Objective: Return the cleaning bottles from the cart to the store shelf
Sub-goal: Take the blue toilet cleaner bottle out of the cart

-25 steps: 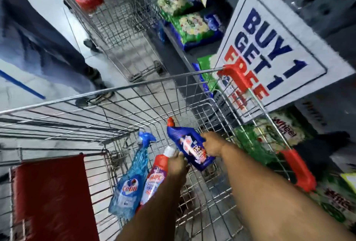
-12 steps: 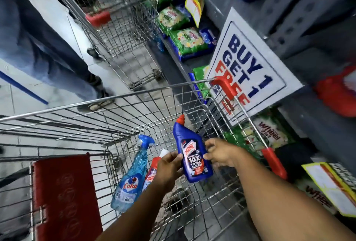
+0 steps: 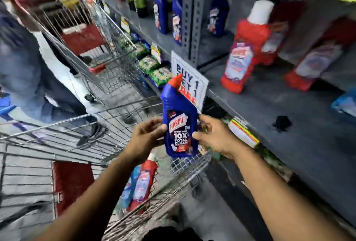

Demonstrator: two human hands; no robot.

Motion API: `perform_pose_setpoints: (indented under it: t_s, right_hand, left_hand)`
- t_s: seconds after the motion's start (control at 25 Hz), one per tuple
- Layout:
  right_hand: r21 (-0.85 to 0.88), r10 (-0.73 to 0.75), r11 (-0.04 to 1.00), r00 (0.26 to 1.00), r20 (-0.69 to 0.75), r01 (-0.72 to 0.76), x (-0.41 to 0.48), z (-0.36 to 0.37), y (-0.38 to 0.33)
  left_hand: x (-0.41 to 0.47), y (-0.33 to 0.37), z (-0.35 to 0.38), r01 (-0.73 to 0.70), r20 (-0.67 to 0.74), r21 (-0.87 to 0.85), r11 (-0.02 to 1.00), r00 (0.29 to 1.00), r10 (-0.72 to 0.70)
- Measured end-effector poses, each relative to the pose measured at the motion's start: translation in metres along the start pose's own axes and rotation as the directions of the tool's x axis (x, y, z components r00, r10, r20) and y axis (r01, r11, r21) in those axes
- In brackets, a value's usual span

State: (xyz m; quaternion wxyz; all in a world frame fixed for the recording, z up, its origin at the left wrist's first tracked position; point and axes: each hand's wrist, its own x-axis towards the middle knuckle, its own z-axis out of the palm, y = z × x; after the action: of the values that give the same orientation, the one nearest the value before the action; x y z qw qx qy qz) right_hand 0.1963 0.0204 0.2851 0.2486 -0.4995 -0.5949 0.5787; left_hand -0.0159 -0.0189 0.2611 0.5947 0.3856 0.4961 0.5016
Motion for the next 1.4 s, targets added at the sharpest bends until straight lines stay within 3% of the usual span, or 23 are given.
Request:
perform_pose_setpoints:
  t_s: [0.2, 0.32, 0.48, 0.68, 0.76, 0.88, 1.08, 1.28, 1.36, 1.4]
  right_hand:
    - [-0.020, -0.154, 0.988, 0.965, -0.214, 0.153, -0.100, -0.042, -0.002]
    - [0.012, -0.154, 0.985, 0.896, -0.416, 0.175, -0.179, -0.075, 0.030]
    - [0.018, -0.093, 0.990, 0.751, -0.653, 0.137, -0.287, -0.114, 0.078]
    - [-0.062, -0.102, 0.993, 0.454, -0.885, 0.102, -0.409, -0.166, 0.119]
    - [-0.119, -0.123, 0.992, 0.348, -0.930, 0.032, -0.438, -0.190, 0.140]
    - [-0.122, -0.103, 0.991, 0.260, -0.960, -0.060, -0.465, -0.221, 0.169]
    - [-0.084, -0.058, 0.991, 0.232, -0.971, -0.104, -0.483, -0.248, 0.201]
    - [-0.073, -0.046, 0.993, 0.255, -0.966, -0.097, -0.487, -0.258, 0.206]
    - [-0.096, -0.068, 0.986, 0.200, -0.978, -0.135, -0.485, -0.256, 0.203]
    - [-0.111, -0.091, 0.980, 0.124, -0.988, -0.163, -0.484, -0.251, 0.200]
  left_hand:
    - [-0.037, 0.029, 0.074, -0.089, 0.209, 0.049, 0.995, 0.975, 0.077]
    - [-0.063, 0.026, 0.147, -0.185, 0.433, 0.085, 0.979, 0.892, 0.131]
    - [-0.096, 0.006, 0.252, -0.333, 0.642, 0.177, 0.926, 0.752, 0.148]
    - [-0.141, -0.032, 0.399, -0.405, 0.770, 0.142, 0.903, 0.618, 0.156]
    - [-0.149, -0.052, 0.448, -0.429, 0.804, 0.128, 0.894, 0.573, 0.160]
    - [-0.156, -0.080, 0.502, -0.406, 0.830, 0.118, 0.906, 0.541, 0.135]
    - [-0.168, -0.107, 0.547, -0.323, 0.832, 0.094, 0.942, 0.546, 0.104]
    - [-0.166, -0.112, 0.557, -0.269, 0.830, 0.126, 0.955, 0.556, 0.047]
    - [-0.167, -0.110, 0.555, -0.292, 0.833, 0.130, 0.947, 0.551, 0.055]
    - [-0.167, -0.110, 0.550, -0.321, 0.828, 0.148, 0.935, 0.558, 0.060]
